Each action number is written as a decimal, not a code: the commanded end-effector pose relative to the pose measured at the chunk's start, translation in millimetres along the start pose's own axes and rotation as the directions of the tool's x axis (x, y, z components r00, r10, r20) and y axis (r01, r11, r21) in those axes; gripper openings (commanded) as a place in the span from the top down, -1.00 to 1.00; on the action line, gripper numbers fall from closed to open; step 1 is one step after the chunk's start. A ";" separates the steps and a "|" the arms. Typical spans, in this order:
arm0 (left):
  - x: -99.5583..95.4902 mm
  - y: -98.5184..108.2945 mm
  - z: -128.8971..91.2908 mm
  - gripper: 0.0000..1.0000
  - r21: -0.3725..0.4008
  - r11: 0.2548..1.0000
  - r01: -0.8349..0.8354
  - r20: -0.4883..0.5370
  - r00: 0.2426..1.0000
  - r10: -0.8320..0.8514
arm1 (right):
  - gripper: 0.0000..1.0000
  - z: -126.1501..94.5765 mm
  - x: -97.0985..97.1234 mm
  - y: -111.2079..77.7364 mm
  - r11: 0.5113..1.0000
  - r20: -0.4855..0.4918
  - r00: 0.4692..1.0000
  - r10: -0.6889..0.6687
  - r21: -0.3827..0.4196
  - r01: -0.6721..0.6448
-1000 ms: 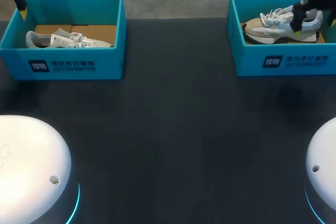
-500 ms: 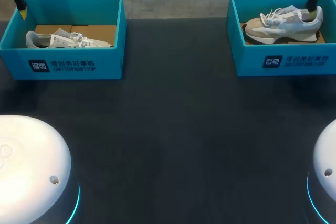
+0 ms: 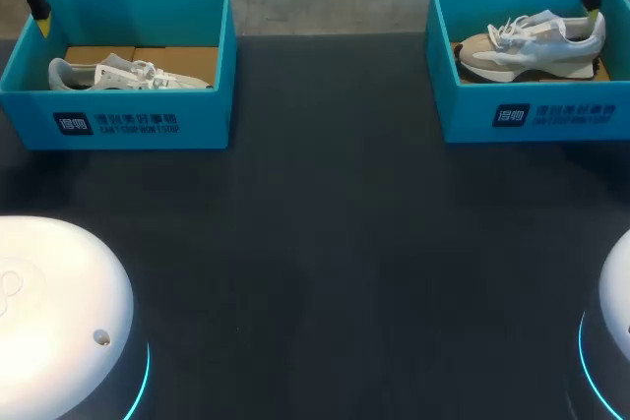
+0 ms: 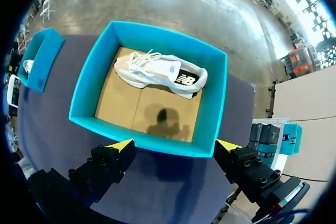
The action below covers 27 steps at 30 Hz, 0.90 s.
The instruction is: Take the shoe out of the shoebox, open the shoe tongue, remove and reinsert the insole, then place the shoe into the shoebox
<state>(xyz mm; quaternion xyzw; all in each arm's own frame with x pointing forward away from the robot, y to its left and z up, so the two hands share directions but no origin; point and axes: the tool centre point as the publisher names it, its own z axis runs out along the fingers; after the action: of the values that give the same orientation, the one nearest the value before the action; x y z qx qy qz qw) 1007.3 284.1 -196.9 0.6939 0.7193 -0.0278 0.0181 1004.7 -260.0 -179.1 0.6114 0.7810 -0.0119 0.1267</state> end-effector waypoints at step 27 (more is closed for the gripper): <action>0.1 -0.7 -0.6 -1.00 -0.001 1.000 0.000 -0.003 1.000 0.000 | -1.00 58.6 -30.6 63.1 0.998 0.115 0.991 0.062 -0.025 -0.060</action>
<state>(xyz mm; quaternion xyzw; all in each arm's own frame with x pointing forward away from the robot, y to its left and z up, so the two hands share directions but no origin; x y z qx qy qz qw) 1007.3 284.1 -196.9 0.6939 0.7193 -0.0279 0.0181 1068.4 -285.7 -214.5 0.6300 0.7541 -0.0234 0.1841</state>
